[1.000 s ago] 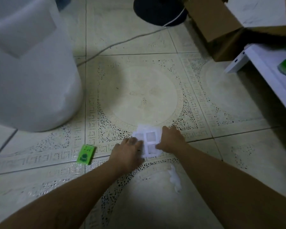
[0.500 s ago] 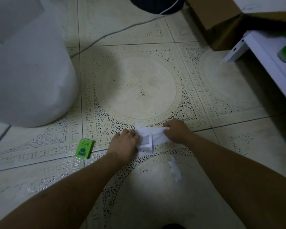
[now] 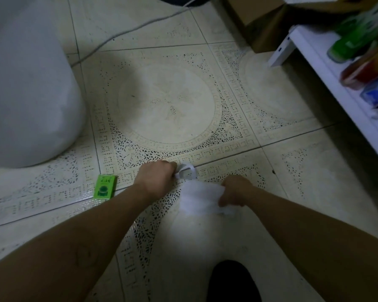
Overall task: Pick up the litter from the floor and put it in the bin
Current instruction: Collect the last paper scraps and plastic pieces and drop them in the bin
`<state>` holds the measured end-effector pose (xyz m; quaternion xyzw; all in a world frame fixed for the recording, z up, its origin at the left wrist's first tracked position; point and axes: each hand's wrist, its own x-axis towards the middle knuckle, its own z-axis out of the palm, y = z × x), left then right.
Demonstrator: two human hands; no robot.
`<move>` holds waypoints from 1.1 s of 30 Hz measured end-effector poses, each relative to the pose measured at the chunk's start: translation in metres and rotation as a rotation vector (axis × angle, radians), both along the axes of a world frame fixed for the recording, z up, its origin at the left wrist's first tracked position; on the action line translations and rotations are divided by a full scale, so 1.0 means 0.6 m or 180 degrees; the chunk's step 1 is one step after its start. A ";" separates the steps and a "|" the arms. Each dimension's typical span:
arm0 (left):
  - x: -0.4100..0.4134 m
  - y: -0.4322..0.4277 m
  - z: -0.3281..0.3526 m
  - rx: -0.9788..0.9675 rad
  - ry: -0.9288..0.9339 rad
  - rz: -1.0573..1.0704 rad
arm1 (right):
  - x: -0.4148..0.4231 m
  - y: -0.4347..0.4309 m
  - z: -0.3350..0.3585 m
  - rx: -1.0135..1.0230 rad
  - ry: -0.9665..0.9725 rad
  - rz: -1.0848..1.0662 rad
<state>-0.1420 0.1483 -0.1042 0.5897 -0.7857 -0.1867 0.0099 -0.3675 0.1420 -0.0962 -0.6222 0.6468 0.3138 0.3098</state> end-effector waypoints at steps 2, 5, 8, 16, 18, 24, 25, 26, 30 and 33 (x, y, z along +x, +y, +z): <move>0.005 0.004 0.000 -0.0004 0.0022 -0.0038 | -0.002 0.024 -0.011 -0.0281 -0.0016 -0.0209; 0.013 0.008 0.002 -0.0026 0.0193 0.0024 | 0.008 0.028 -0.015 -0.0568 -0.0163 -0.0290; 0.029 0.002 0.010 0.0034 0.0292 0.0281 | 0.031 0.001 -0.003 -0.0832 -0.0505 -0.0417; 0.106 -0.037 0.099 -0.0272 0.0708 0.1261 | 0.158 -0.124 0.092 -0.1758 -0.1861 -0.0782; 0.122 -0.061 0.149 -0.0442 0.0885 0.1497 | 0.188 -0.153 0.131 -0.1913 -0.2169 -0.0881; 0.165 -0.142 0.321 -0.1284 0.0922 0.1542 | 0.240 -0.225 0.266 -0.2169 -0.3115 -0.1902; 0.167 -0.153 0.352 -0.1432 0.0875 0.1523 | 0.248 -0.236 0.293 -0.2210 -0.3330 -0.2038; 0.167 -0.163 0.383 -0.1564 0.0827 0.1501 | 0.257 -0.245 0.320 -0.2258 -0.3555 -0.2162; 0.170 -0.185 0.489 -0.1832 0.0877 0.1466 | 0.293 -0.265 0.426 -0.2649 -0.4095 -0.2463; 0.212 -0.185 0.543 -0.1833 0.0856 0.1585 | 0.344 -0.263 0.480 -0.2805 -0.4257 -0.2228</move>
